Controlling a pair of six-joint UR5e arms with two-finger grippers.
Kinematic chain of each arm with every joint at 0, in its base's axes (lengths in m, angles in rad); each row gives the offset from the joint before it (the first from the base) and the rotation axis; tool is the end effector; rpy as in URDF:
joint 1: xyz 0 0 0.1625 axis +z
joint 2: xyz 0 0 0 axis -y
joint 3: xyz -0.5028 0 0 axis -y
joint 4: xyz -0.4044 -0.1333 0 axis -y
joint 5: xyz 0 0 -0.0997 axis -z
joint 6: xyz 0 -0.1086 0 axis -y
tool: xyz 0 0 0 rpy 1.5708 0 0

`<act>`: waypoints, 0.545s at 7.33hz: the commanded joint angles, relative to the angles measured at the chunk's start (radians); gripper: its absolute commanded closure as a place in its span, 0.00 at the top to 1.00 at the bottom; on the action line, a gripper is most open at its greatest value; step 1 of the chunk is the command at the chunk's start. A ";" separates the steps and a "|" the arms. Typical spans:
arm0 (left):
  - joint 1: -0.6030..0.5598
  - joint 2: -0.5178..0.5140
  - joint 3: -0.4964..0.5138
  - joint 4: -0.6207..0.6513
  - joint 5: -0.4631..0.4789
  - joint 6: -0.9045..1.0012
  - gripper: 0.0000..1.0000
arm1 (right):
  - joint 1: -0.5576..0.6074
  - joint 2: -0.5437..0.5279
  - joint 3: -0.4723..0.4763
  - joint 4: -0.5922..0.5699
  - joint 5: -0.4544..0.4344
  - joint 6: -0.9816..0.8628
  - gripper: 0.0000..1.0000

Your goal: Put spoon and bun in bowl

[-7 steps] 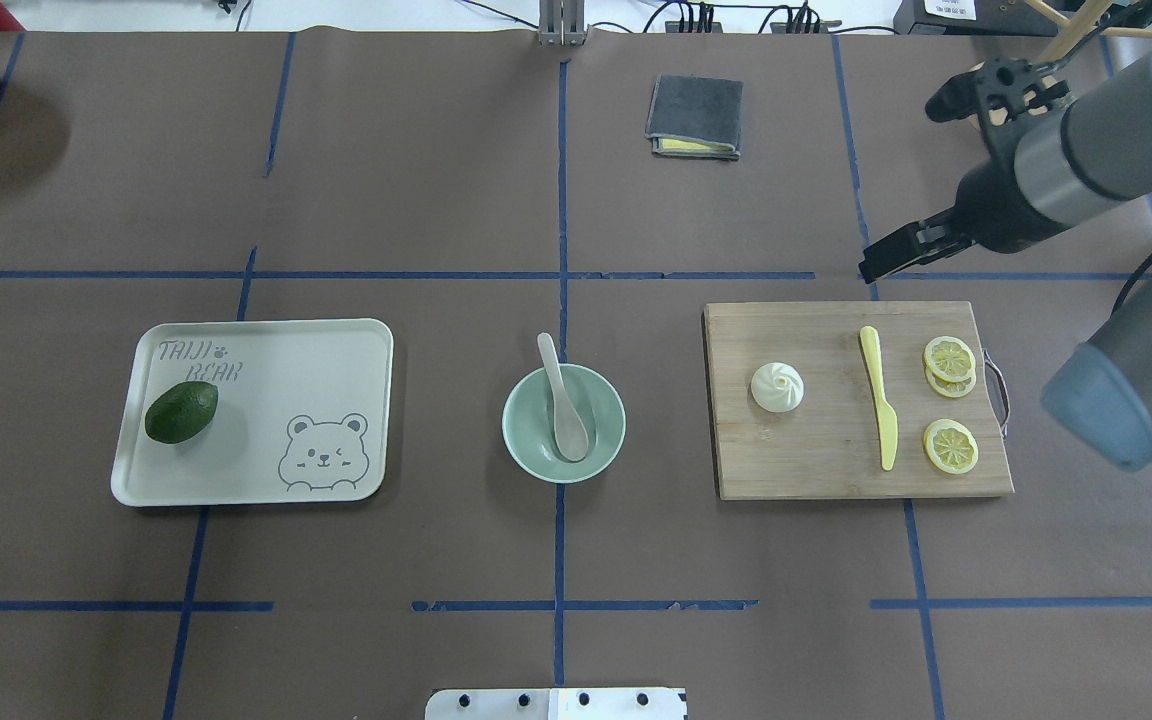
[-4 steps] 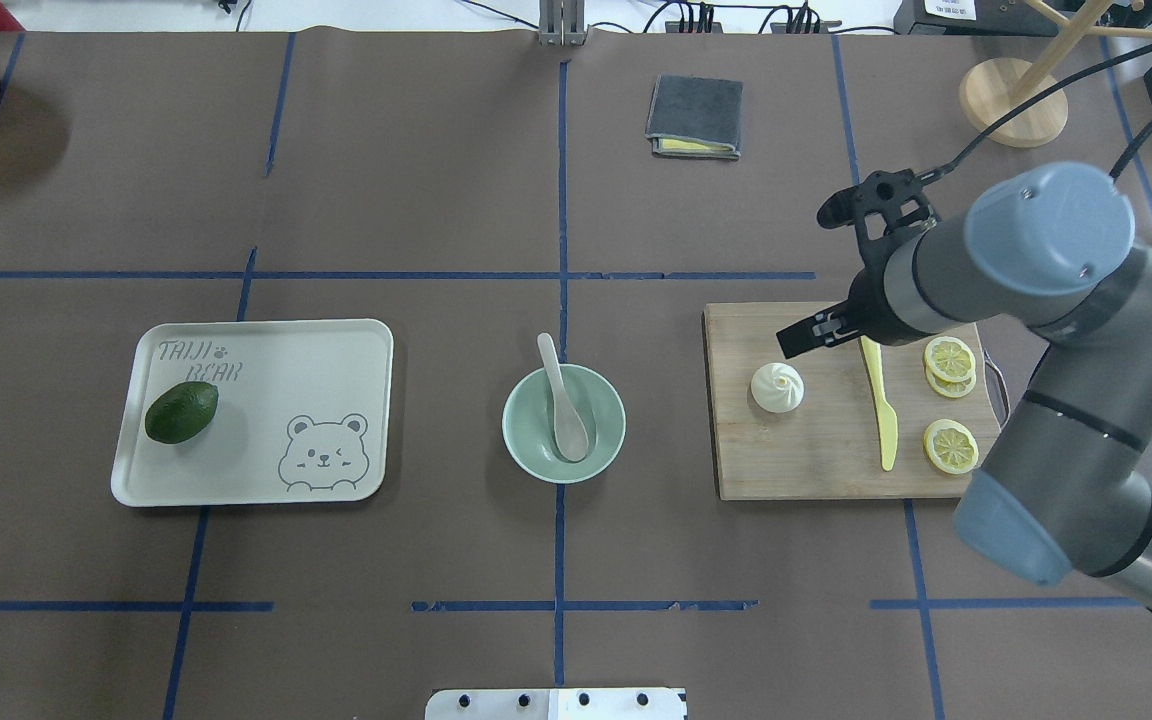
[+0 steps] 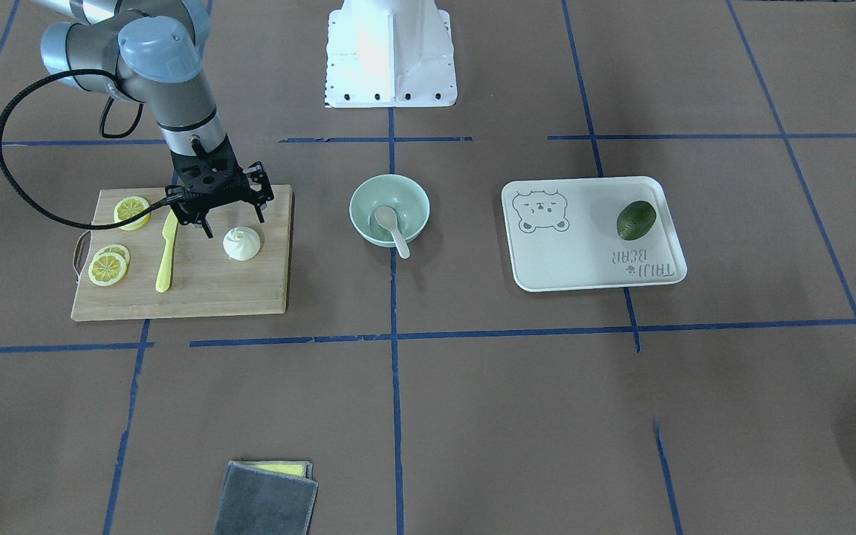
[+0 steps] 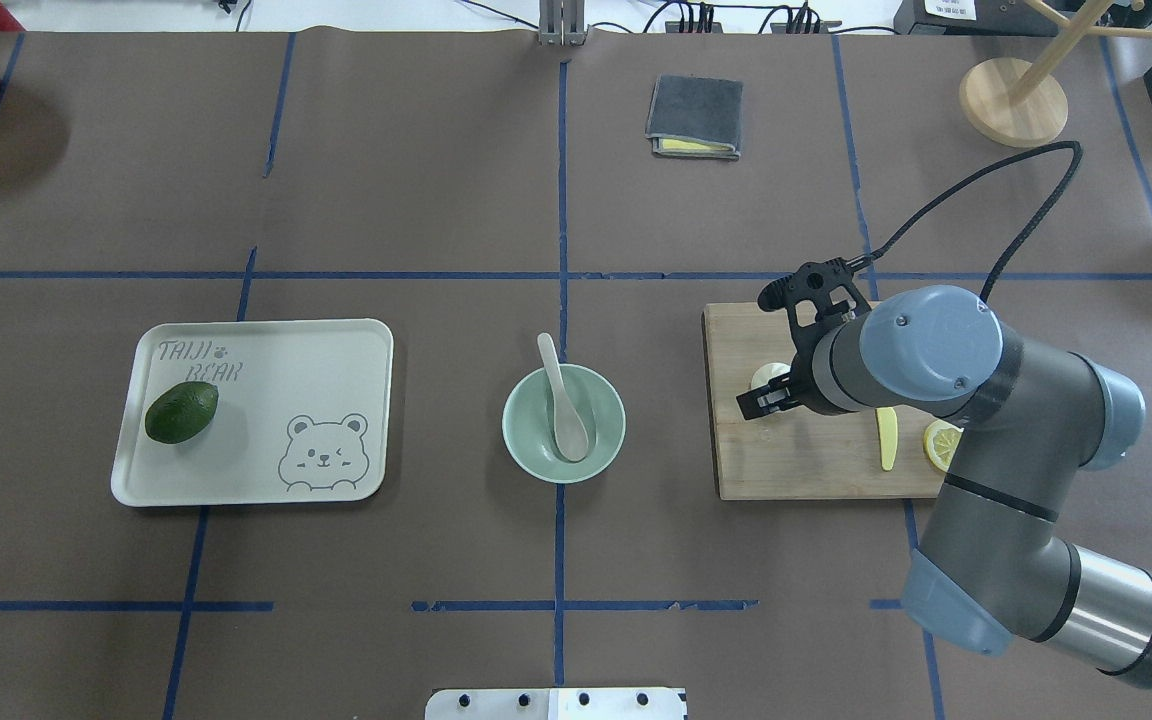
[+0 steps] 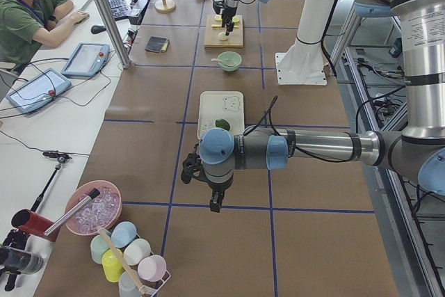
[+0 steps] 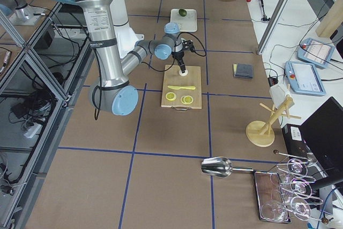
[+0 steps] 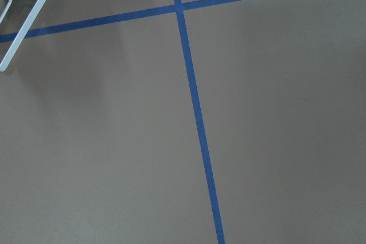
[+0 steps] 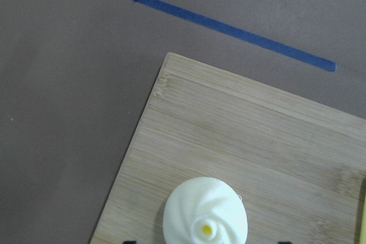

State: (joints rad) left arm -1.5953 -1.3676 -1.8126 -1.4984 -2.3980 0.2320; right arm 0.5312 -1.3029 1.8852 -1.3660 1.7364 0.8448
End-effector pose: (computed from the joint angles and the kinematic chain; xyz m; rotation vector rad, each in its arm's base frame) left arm -0.0631 -0.3984 0.7162 0.0743 0.8256 0.1815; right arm -0.4736 -0.4121 0.4300 0.3357 -0.7293 -0.2494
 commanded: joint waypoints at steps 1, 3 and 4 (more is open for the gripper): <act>0.000 0.001 -0.002 0.000 0.000 0.001 1.00 | -0.011 0.001 -0.037 0.001 -0.006 -0.007 0.79; 0.000 0.001 0.001 0.000 0.000 0.001 1.00 | -0.010 0.002 -0.037 0.001 -0.006 0.003 0.20; 0.000 0.001 0.001 0.000 0.000 0.003 1.00 | -0.010 0.004 -0.032 0.001 -0.005 0.004 0.00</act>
State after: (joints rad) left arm -1.5953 -1.3668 -1.8127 -1.4987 -2.3976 0.2335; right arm 0.5214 -1.3008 1.8495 -1.3652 1.7307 0.8448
